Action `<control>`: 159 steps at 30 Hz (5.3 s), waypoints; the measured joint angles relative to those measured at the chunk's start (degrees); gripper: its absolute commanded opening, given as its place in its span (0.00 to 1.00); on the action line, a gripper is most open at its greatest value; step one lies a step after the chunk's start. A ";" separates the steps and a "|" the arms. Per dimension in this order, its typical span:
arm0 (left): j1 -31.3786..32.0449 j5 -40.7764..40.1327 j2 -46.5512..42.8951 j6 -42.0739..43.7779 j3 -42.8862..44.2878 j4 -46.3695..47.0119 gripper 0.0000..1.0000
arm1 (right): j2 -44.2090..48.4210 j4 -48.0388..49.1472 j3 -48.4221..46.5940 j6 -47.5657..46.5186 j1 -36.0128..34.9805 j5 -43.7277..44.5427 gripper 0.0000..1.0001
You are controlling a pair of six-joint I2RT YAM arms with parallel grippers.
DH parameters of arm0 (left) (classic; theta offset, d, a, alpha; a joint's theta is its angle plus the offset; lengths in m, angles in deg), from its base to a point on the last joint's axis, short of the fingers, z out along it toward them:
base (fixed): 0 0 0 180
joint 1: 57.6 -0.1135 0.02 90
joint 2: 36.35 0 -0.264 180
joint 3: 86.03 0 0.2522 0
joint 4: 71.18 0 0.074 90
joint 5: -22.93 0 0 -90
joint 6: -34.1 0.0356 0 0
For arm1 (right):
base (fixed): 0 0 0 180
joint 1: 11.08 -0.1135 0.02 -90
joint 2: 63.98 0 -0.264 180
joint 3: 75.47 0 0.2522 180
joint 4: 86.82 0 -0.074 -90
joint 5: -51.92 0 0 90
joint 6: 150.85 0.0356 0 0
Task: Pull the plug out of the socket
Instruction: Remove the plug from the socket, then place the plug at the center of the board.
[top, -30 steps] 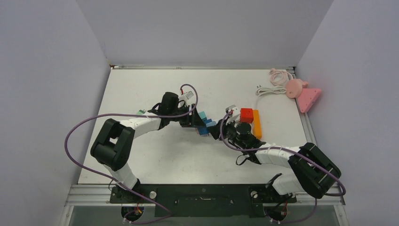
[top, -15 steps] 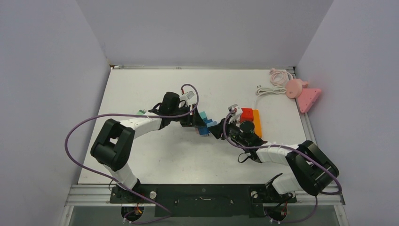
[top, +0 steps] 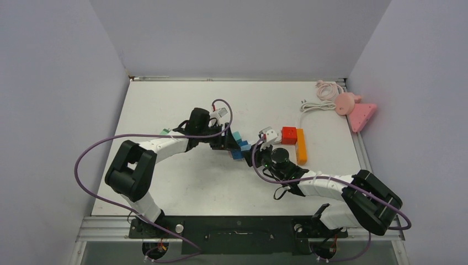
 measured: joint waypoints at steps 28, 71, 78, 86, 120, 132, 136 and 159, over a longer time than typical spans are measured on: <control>0.31 -0.28 0.00 -1.57 0.07 -0.24 0.08 | -0.17 0.66 0.52 6.14 8.85 -15.63 0.05; -2.23 -1.05 -0.02 -1.01 0.37 -0.98 0.05 | 5.18 -0.63 0.90 3.02 2.38 -5.92 0.05; -4.63 -3.10 -3.39 -0.48 -2.49 -0.11 0.03 | 6.88 -1.99 0.90 3.21 4.37 -2.21 0.05; -10.84 -6.03 -12.41 -0.26 -5.60 -0.46 0.03 | -3.52 -4.79 -4.76 4.98 11.15 -5.42 0.05; -16.74 -9.68 -28.87 5.11 -6.12 -5.16 0.04 | -36.65 -9.81 -32.94 7.26 10.16 -11.82 0.80; -16.46 -2.89 -26.34 10.60 -6.12 -4.81 0.04 | -13.18 -13.92 -24.17 4.26 15.80 -10.03 0.95; -16.46 1.84 -26.40 11.87 -6.14 -3.78 0.04 | -2.64 -14.16 -24.17 2.43 17.31 -12.96 0.94; -16.46 23.58 -23.61 -1.31 -9.07 19.87 0.03 | -8.46 -0.46 -22.95 18.71 24.79 -53.11 0.79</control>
